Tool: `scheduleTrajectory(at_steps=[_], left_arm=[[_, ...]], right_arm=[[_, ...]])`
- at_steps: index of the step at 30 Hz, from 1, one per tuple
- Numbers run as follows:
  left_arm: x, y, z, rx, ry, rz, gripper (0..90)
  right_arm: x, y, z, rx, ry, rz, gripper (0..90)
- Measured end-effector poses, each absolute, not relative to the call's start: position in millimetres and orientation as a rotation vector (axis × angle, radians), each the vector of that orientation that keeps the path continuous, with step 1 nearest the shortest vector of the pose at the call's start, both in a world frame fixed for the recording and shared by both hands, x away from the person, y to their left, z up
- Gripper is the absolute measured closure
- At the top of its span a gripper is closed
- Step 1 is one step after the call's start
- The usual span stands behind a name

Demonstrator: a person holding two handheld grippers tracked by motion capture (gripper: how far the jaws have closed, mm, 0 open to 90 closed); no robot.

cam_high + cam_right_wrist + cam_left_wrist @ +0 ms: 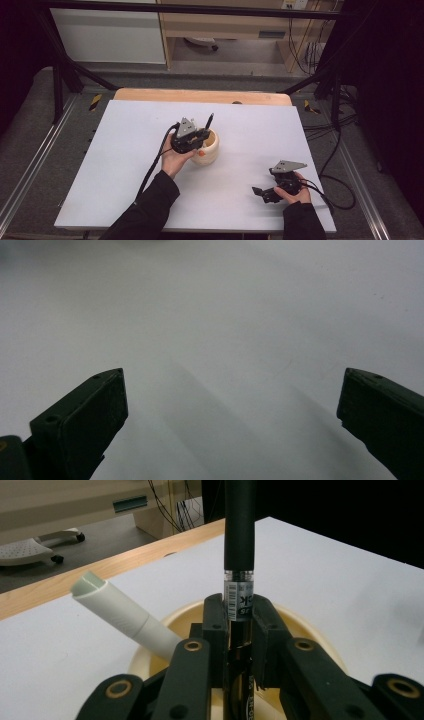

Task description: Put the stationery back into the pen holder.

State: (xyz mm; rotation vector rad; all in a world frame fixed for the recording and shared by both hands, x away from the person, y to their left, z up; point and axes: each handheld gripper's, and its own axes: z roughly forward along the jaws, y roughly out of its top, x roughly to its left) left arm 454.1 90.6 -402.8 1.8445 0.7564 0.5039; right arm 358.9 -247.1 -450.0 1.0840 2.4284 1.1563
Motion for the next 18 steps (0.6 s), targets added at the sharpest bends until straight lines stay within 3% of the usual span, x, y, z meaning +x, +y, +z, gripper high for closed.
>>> scheduleTrajectory(at_steps=[12,18], left_arm=[[450.3,90.5,-406.0,1.899,0.744,0.5,77.8],[447.4,90.5,-402.5,1.9,0.73,0.494,72.2]], right_arm=[[358.7,-246.8,-450.2,1.086,2.437,1.15,0.9],[358.9,-246.4,-450.8,1.081,2.442,1.147,0.9]])
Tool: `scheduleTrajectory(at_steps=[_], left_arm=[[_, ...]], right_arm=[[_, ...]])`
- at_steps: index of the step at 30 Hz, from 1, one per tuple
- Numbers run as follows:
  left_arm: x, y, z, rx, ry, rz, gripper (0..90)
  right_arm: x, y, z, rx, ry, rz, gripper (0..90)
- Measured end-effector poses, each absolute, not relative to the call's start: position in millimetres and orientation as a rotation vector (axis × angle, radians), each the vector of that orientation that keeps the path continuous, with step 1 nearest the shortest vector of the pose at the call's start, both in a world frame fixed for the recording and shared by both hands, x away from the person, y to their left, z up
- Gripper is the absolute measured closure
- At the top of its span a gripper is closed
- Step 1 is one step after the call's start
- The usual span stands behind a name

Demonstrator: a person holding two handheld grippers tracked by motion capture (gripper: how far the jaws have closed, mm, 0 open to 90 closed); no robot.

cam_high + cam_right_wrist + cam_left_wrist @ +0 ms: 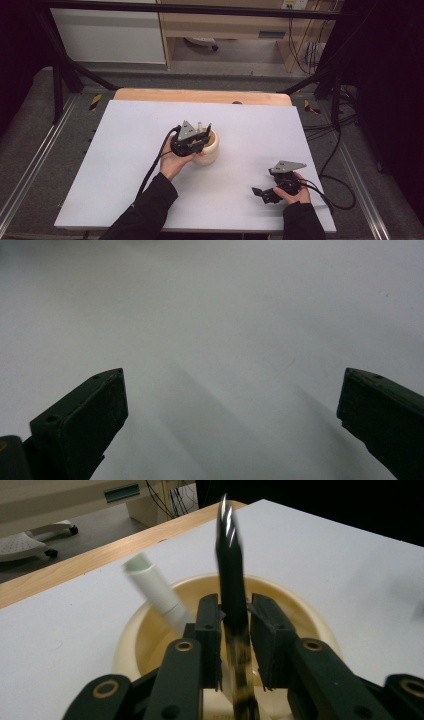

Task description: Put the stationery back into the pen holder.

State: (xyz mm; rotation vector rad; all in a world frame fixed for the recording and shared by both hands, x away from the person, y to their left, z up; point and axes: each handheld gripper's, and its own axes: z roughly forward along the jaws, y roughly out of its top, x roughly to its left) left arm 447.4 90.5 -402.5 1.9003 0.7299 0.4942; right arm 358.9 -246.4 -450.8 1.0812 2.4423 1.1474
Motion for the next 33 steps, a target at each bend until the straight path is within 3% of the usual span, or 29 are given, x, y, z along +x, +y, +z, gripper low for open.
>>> scheduleTrajectory(at_steps=[18,33], left_arm=[[432.7,113.8,-373.8,1.946,0.778,0.446,43.0],[414.2,151.2,-368.3,2.019,0.815,0.483,20.6]], right_arm=[[358.6,-246.3,-450.7,1.083,2.441,1.149,0.9],[358.4,-246.4,-450.5,1.084,2.439,1.149,0.9]])
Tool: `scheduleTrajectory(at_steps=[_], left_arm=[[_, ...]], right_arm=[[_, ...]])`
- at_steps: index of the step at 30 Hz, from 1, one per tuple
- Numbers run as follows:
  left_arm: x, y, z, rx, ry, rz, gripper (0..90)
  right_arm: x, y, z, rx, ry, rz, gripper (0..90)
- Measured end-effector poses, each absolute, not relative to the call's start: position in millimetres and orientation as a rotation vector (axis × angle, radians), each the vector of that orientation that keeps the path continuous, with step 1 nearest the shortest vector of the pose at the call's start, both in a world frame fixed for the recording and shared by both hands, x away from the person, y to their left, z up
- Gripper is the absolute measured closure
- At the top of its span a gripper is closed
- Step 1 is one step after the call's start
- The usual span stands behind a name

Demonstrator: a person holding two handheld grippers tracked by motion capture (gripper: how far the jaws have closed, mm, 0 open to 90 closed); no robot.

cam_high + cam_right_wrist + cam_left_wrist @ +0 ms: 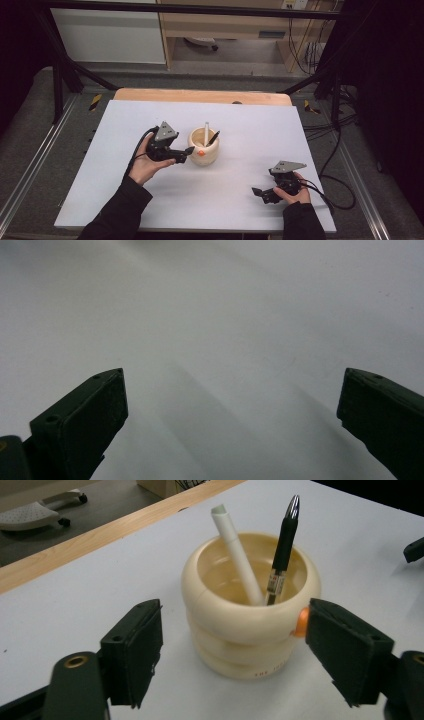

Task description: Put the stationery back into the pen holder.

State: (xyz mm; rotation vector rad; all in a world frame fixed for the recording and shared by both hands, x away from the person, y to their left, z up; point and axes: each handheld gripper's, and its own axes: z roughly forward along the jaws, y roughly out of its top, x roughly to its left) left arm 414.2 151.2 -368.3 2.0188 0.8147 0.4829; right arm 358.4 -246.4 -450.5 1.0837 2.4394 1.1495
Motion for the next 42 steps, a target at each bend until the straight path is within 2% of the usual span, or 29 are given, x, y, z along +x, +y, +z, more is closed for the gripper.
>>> scheduleTrajectory(at_steps=[5,12,26,42], left_arm=[[407.9,168.7,-375.9,2.043,0.853,0.491,11.2],[398.9,195.1,-392.3,2.028,0.925,0.481,5.5],[373.3,235.3,-427.4,2.068,0.941,0.449,3.9],[353.8,275.3,-445.8,2.07,0.983,0.445,3.3]], right_arm=[[358.4,-246.4,-450.4,1.084,2.439,1.15,0.9],[358.2,-246.5,-450.2,1.09,2.436,1.149,0.9],[358.5,-246.5,-450.6,1.089,2.442,1.145,0.8],[358.3,-247.0,-449.9,1.101,2.44,1.15,0.9]])
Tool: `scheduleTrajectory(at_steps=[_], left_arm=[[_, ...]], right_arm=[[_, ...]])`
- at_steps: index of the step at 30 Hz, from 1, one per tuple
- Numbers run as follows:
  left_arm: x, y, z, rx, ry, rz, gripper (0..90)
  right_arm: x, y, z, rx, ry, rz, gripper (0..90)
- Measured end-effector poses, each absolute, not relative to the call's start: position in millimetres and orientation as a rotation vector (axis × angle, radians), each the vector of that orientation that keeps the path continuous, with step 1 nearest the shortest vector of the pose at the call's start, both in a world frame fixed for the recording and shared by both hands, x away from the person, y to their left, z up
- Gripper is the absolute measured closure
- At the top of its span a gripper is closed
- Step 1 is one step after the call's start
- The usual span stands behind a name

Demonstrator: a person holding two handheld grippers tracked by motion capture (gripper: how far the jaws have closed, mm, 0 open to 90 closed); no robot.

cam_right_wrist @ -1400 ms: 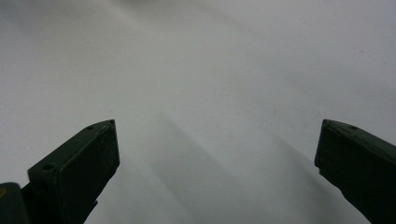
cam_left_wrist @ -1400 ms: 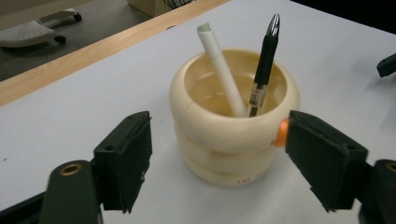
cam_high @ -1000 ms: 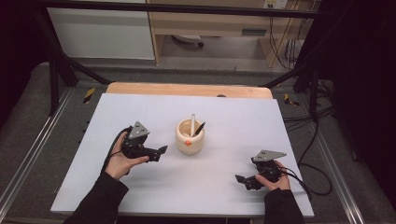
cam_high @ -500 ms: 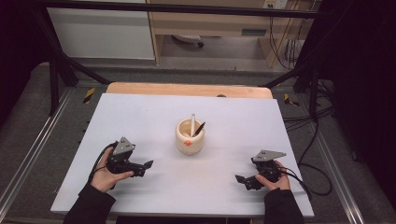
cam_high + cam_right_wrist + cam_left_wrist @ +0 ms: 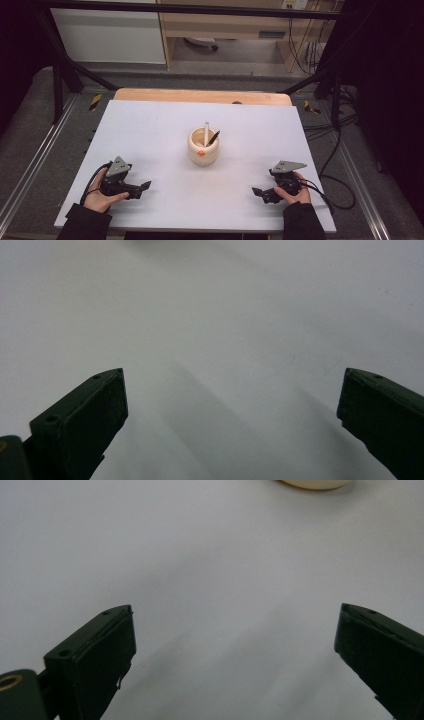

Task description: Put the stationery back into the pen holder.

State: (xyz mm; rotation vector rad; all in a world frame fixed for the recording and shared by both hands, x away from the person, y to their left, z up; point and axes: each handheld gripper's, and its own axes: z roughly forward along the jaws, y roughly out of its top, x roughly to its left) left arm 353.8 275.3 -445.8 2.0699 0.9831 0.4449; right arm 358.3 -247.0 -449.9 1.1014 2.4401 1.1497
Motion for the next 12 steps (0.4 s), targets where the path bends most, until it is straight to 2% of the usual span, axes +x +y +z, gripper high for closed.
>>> scheduleTrajectory(at_steps=[12], left_arm=[[350.9,287.5,-449.5,2.048,1.012,0.456,3.3]], right_arm=[[359.1,-246.6,-450.3,1.11,2.444,1.157,0.8]])
